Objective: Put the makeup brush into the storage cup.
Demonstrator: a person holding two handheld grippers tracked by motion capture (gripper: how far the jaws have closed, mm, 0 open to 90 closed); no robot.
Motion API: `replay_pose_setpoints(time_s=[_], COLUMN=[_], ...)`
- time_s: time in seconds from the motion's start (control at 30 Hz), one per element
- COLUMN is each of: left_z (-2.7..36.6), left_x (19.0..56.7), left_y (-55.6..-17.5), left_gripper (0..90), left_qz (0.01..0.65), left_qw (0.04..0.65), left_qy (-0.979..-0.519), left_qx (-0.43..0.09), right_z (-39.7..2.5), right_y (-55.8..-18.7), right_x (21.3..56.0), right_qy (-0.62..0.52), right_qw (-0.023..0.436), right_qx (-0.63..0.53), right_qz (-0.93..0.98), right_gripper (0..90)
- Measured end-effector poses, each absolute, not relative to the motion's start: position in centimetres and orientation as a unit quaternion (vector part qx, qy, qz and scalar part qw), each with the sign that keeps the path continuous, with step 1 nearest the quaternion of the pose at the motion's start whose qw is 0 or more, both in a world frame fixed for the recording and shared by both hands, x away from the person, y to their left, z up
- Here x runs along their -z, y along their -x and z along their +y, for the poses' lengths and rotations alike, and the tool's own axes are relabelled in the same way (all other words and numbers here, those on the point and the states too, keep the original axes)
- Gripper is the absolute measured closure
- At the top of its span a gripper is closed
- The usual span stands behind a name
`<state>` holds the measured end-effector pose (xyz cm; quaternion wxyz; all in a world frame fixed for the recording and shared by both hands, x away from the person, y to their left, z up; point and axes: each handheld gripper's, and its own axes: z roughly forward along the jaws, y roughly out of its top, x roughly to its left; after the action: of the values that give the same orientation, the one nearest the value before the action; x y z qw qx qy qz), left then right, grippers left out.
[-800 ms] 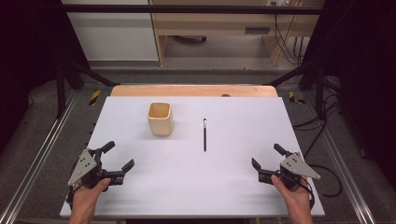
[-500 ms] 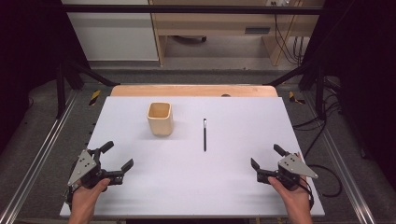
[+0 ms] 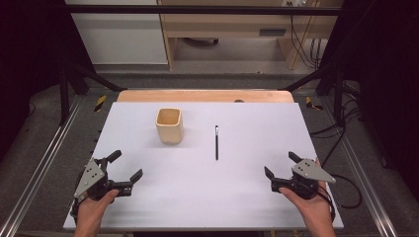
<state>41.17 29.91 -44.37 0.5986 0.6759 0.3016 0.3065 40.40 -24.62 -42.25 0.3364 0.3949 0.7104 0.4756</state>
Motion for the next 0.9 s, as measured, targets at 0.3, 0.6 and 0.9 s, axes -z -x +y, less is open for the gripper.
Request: replay_pose_setpoints(time_s=[0.3,0.6,0.9], left_z=[29.9,30.0,30.0], left_x=[44.3,44.2,44.2], left_y=[-41.0,-41.0,-41.0], left_gripper=[0.9,1.0,1.0], left_qz=[0.304,0.307,0.309], left_qw=[0.599,0.599,0.603], left_qy=[-0.674,-0.672,-0.667], left_qx=[-0.308,-0.31,-0.31], right_z=[-22.5,-18.9,-16.6], right_y=[-41.1,-43.7,-45.9], right_x=[39.5,38.1,37.1], right_qy=[-0.404,-0.406,-0.416], right_qw=[0.308,0.299,0.281], right_qx=[-0.453,-0.415,-0.402], right_qz=[0.733,0.757,0.766], right_gripper=[10.6,12.8,11.5])
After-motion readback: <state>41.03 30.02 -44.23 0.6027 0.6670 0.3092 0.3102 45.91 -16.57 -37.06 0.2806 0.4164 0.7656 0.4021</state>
